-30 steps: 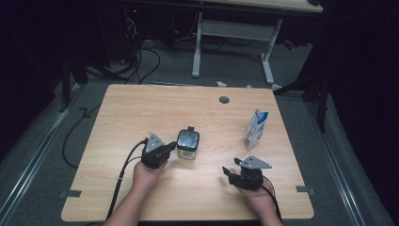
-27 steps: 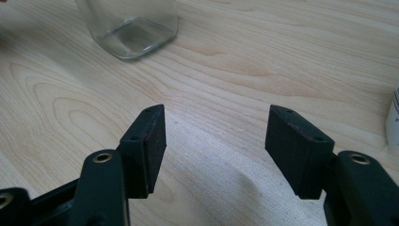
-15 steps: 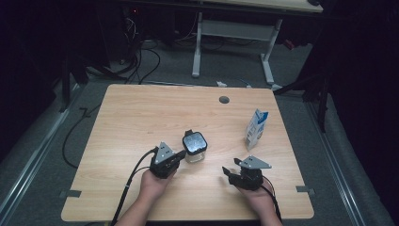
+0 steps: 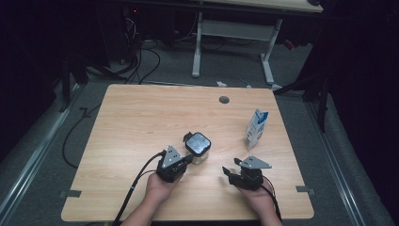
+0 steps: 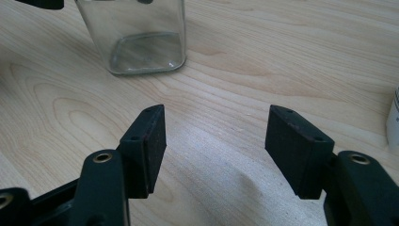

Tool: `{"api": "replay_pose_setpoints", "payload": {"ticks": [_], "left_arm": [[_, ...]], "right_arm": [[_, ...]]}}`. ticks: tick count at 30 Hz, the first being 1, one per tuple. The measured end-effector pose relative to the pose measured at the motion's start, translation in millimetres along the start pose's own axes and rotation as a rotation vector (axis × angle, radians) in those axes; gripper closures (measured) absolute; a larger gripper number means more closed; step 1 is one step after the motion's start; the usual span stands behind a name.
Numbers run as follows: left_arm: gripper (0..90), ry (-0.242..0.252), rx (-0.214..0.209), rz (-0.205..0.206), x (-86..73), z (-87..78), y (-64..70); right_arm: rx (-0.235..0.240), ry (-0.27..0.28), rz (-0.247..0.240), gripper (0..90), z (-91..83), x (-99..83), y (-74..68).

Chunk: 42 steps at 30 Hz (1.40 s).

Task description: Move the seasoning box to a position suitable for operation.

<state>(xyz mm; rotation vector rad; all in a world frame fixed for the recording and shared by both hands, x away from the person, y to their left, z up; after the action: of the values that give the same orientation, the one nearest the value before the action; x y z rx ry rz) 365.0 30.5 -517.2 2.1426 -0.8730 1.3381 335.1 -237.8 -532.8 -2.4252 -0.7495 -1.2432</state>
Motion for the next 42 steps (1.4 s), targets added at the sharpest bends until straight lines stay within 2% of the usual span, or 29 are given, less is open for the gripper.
{"api": "replay_pose_setpoints", "payload": {"ticks": [2,5,8,10,12,13,14,16,17,18,20,21,22,24,27,30,34,35,38,39,41,42], "left_arm": [[88.1,0.000,0.006,0.003,-0.8,-3.0,-1.2],[84.4,-0.021,0.050,0.026,-2.9,-9.1,-4.3],[80.9,-0.034,0.087,0.028,-4.7,-15.6,-10.0],[73.7,-0.056,0.104,0.028,-5.9,-19.6,-16.4],[73.0,-0.078,0.132,0.033,-8.7,-22.2,-21.8],[71.5,-0.078,0.145,0.016,-11.1,-22.6,-23.2],[70.4,-0.040,0.146,-0.071,-16.6,-21.6,-22.7],[65.9,-0.050,0.138,-0.081,-17.9,-21.0,-24.0],[63.8,-0.069,0.134,-0.065,-18.3,-20.5,-25.6],[61.6,-0.071,0.127,-0.102,-18.0,-19.5,-25.0],[61.2,-0.070,0.120,-0.099,-17.6,-22.3,-28.3],[60.7,-0.085,0.117,-0.067,-17.2,-25.3,-32.0],[66.0,-0.080,0.108,-0.072,-17.2,-25.5,-31.1],[67.1,-0.075,0.103,-0.073,-16.6,-26.0,-29.7],[66.4,-0.096,0.081,-0.025,-13.9,-32.1,-36.7],[68.7,-0.095,0.085,-0.001,-12.1,-33.2,-36.2],[70.6,-0.094,0.073,0.016,-9.4,-33.1,-35.4],[67.5,-0.091,0.080,0.010,-8.5,-33.2,-35.7],[67.6,-0.079,0.083,-0.029,-6.0,-33.1,-40.2],[68.2,-0.077,0.081,-0.041,-4.8,-32.7,-41.1],[69.0,-0.065,0.088,-0.052,-1.3,-32.4,-42.2],[69.9,-0.067,0.091,-0.049,1.3,-32.8,-43.1]], "right_arm": [[0.001,0.000,0.002,38.8,-0.1,0.0,0.1],[0.009,0.009,-0.003,39.2,-0.4,0.4,0.0],[0.017,0.017,-0.005,40.7,-0.5,1.2,-1.1],[0.023,0.017,-0.011,40.4,-0.1,2.7,-3.8],[0.021,0.016,-0.012,40.2,0.5,2.9,-4.1],[0.017,0.007,-0.022,40.1,2.6,2.3,-5.3],[0.011,0.004,-0.026,40.3,3.5,2.1,-6.0],[0.017,0.004,-0.027,41.2,4.7,3.1,-6.6],[0.018,0.008,-0.023,41.5,5.1,4.5,-6.7],[0.017,0.013,-0.018,41.5,5.5,6.0,-6.7],[0.017,0.015,-0.009,41.2,6.3,7.4,-7.1],[0.015,0.012,-0.009,40.3,8.5,9.1,-7.8],[-0.007,0.002,-0.016,40.4,10.9,10.9,-9.1],[-0.017,-0.006,-0.016,41.3,13.4,13.4,-10.3],[-0.021,-0.006,-0.018,45.0,16.4,18.0,-11.7],[-0.033,-0.022,-0.053,46.3,20.3,24.6,-10.1],[-0.029,-0.010,-0.023,53.1,26.2,30.0,-3.1],[-0.021,-0.005,-0.020,53.6,27.0,29.1,-2.6],[-0.005,0.002,-0.025,54.3,27.3,24.7,-4.6],[-0.009,-0.011,-0.043,54.3,27.8,23.0,-5.6],[-0.008,-0.020,-0.058,56.3,26.6,21.4,-7.2],[0.007,-0.011,-0.053,57.5,24.6,20.4,-7.9]]}}
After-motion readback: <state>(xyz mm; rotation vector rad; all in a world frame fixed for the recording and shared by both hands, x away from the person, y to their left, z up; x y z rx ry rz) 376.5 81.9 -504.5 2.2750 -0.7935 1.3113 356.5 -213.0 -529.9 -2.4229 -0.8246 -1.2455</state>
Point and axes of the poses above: each handheld gripper's, and its own axes: z roughly forward along the jaws, x roughly out of its top, y roughly to its right, the point moved 2 cm from there along z, roughly forward along the jaws, and after that the axes turned 4 degrees about x, right-handed, at the moved point
